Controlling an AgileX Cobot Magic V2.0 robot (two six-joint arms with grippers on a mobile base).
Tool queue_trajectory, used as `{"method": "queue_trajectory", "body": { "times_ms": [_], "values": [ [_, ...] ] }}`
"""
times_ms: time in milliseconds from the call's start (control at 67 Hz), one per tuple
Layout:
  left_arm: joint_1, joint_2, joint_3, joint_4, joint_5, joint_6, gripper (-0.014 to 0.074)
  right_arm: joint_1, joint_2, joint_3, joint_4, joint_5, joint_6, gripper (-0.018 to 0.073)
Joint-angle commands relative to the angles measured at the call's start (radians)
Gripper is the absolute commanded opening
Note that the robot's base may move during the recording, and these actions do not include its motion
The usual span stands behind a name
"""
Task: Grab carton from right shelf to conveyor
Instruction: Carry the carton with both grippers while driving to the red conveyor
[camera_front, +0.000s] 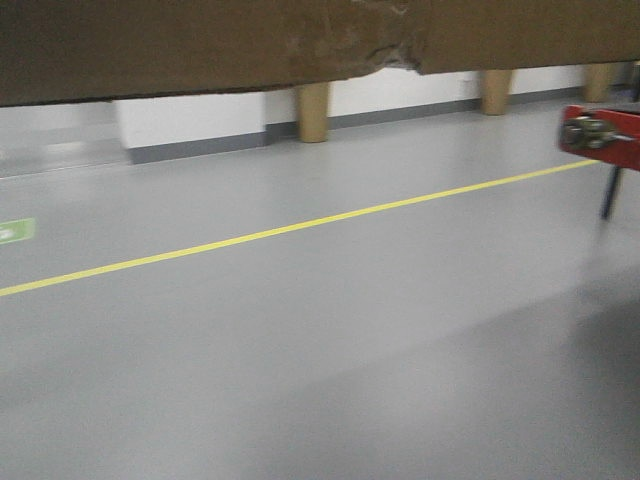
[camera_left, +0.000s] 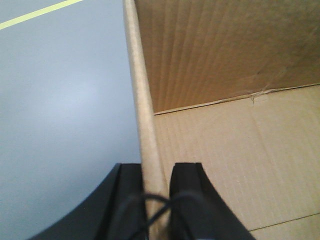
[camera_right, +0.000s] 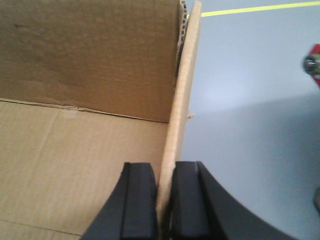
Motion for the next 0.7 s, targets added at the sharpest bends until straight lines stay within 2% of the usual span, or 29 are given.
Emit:
{"method": "queue_trajectory", "body": {
  "times_ms": [0, 194, 373, 686],
  "values": [
    [-0.014, -0.006, -0.005, -0.033, -0.033, 0.000, -0.0018, 0.001, -0.010, -0.002, 0.001, -0.055, -0.010, -0.0067],
    [-0.014, -0.006, -0.005, -0.031, -0.033, 0.000, -0.0018, 0.001, -0.010, -0.002, 0.001, -0.055, -0.010, -0.0067],
    [-0.014, -0.006, -0.005, 0.012, -0.033, 0.000, -0.0018, 0.001, -0.010, -0.002, 0.003, -0.055, -0.010, -0.0067],
    [-0.011, -0.006, -0.005, 0.150, -0.033, 0.000, -0.0018, 0.001, -0.010, -0.002, 0.003, -0.055, -0.010, -0.0067]
  ]
}}
